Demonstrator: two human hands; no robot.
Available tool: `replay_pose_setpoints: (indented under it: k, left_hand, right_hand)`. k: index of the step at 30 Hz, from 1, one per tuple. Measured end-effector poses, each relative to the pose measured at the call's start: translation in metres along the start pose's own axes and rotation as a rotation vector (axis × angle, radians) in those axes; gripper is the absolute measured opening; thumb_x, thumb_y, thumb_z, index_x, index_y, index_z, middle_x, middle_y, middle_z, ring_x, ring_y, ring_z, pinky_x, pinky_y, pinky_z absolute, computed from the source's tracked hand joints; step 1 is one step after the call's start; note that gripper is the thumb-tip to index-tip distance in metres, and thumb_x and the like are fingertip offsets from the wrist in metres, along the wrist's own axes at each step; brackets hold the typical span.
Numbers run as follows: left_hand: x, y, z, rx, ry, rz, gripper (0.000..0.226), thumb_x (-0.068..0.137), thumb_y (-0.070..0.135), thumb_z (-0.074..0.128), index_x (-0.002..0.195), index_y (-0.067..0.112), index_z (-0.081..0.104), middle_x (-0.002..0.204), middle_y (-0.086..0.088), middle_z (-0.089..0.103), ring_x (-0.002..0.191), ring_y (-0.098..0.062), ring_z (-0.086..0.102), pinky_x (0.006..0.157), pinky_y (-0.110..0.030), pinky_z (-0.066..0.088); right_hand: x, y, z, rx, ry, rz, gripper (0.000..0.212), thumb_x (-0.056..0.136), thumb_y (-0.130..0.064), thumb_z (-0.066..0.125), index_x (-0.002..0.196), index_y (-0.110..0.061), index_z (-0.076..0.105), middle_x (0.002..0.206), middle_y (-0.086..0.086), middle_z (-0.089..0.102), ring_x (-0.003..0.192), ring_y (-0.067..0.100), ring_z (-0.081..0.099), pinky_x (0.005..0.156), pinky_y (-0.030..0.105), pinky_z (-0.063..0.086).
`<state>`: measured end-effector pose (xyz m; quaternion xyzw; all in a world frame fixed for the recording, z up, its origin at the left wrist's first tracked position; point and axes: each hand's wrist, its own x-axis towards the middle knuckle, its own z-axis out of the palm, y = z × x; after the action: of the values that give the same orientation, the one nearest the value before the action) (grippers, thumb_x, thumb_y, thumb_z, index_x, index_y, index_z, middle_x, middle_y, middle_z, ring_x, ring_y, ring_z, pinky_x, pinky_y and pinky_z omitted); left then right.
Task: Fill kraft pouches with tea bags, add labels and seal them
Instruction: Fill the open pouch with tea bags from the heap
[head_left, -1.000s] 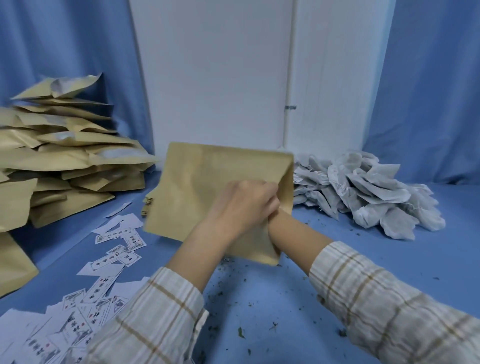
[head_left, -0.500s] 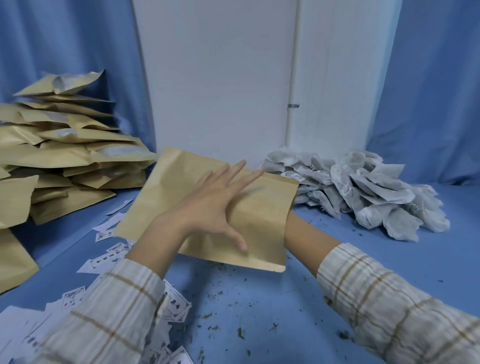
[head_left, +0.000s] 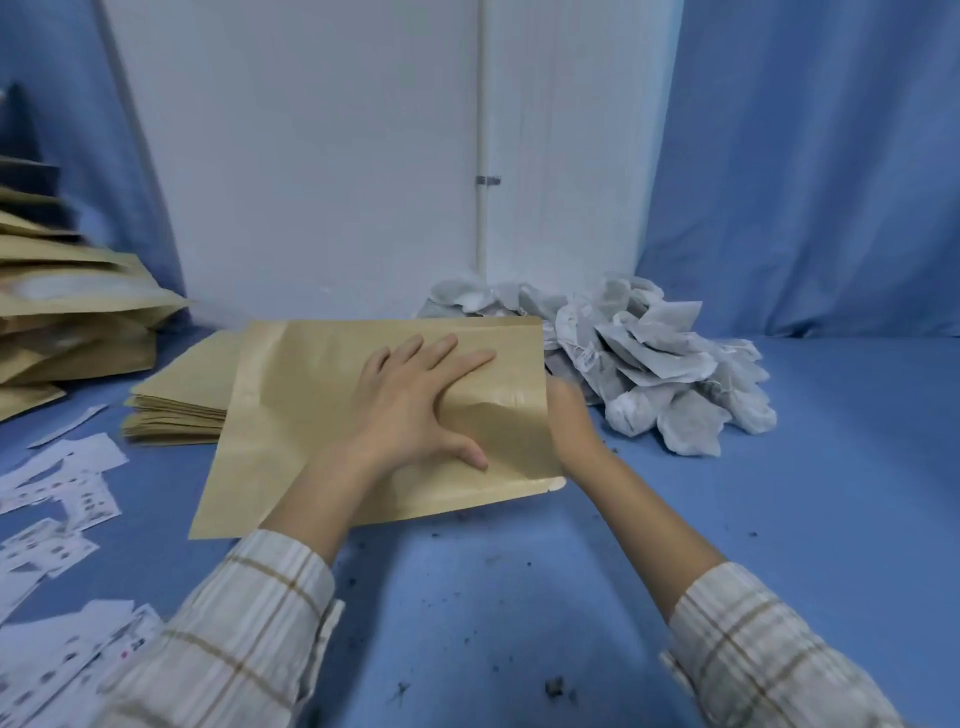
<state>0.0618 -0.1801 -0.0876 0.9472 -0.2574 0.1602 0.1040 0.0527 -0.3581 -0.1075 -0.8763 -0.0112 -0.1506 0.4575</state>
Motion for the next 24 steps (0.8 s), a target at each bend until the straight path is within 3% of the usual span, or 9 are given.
replay_pose_setpoints:
  k: [2,4,8,13,16,18,20,22,24]
  left_hand:
    - [0.012,0.012,0.014,-0.033,-0.003,-0.024,0.107,0.044,0.079,0.064,0.137,0.059,0.015,0.155,0.013,0.017,0.142,-0.019,0.013,0.112,-0.037,0.007]
    - [0.023,0.021,0.027,-0.078,-0.014,-0.062,0.106,0.045,0.077,0.066,0.137,0.059,0.015,0.154,0.013,0.018,0.142,-0.019,0.013,0.111,-0.036,0.008]
    - [0.038,0.030,0.046,-0.207,-0.034,-0.127,0.107,0.043,0.075,0.069,0.136,0.059,0.019,0.154,0.012,0.021,0.141,-0.016,0.018,0.113,-0.037,0.012]
    - [0.042,0.027,0.059,-0.260,-0.022,-0.156,0.106,0.042,0.070,0.074,0.135,0.056,0.027,0.151,0.009,0.029,0.139,-0.014,0.025,0.113,-0.038,0.019]
    - [0.041,0.027,0.064,-0.258,-0.038,-0.170,0.105,0.042,0.071,0.073,0.135,0.056,0.027,0.150,0.010,0.030,0.138,-0.014,0.025,0.112,-0.038,0.017]
    - [0.042,0.028,0.066,-0.243,-0.050,-0.166,0.105,0.042,0.072,0.072,0.135,0.056,0.027,0.150,0.011,0.029,0.138,-0.015,0.025,0.112,-0.038,0.017]
    - [0.044,0.028,0.066,-0.236,-0.057,-0.171,0.106,0.041,0.071,0.073,0.136,0.055,0.027,0.151,0.011,0.028,0.139,-0.015,0.024,0.112,-0.038,0.017]
    - [0.045,0.026,0.065,-0.239,-0.060,-0.172,0.107,0.041,0.071,0.073,0.136,0.055,0.027,0.151,0.011,0.029,0.139,-0.015,0.024,0.112,-0.039,0.017]
    - [0.044,0.023,0.064,-0.241,-0.065,-0.171,0.107,0.041,0.070,0.074,0.136,0.055,0.027,0.150,0.011,0.031,0.138,-0.013,0.026,0.112,-0.039,0.019]
  right_hand:
    - [0.002,0.027,-0.011,-0.047,0.145,-0.057,0.022,0.083,-0.008,0.054,0.064,-0.017,0.061,0.056,-0.010,0.057,0.060,0.010,0.046,0.055,0.016,0.035]
    - [0.008,0.057,-0.026,-0.135,0.286,-0.023,0.019,0.084,-0.017,0.056,0.092,-0.024,0.072,0.079,-0.006,0.068,0.075,0.010,0.057,0.065,0.021,0.042]
    - [0.018,0.110,-0.044,-0.604,0.319,0.161,0.035,0.085,-0.020,0.054,0.118,-0.027,0.060,0.121,0.007,0.050,0.108,0.026,0.048,0.079,0.032,0.045]
    - [0.028,0.135,-0.042,-0.667,0.255,0.199,0.053,0.083,-0.023,0.063,0.130,-0.027,0.040,0.130,0.010,0.035,0.112,0.027,0.044,0.080,0.038,0.047]
    - [0.031,0.144,-0.043,-0.547,0.371,0.127,0.037,0.087,-0.010,0.055,0.123,-0.018,0.048,0.122,0.009,0.048,0.107,0.027,0.049,0.076,0.038,0.048]
    - [0.028,0.147,-0.044,-0.376,0.488,0.041,0.028,0.091,-0.008,0.049,0.118,-0.014,0.053,0.099,0.008,0.059,0.093,0.024,0.055,0.070,0.032,0.043]
    - [0.025,0.141,-0.046,-0.103,0.622,0.003,0.021,0.092,-0.015,0.048,0.111,-0.020,0.055,0.073,-0.001,0.056,0.070,0.008,0.054,0.059,0.019,0.038]
    - [0.022,0.132,-0.049,0.219,0.730,-0.003,0.014,0.092,-0.022,0.050,0.102,-0.029,0.054,0.068,-0.012,0.056,0.061,-0.004,0.053,0.057,0.006,0.040]
    - [0.021,0.126,-0.055,0.517,0.766,0.028,0.014,0.089,-0.021,0.052,0.100,-0.031,0.054,0.068,-0.018,0.061,0.062,-0.006,0.056,0.062,0.012,0.048]
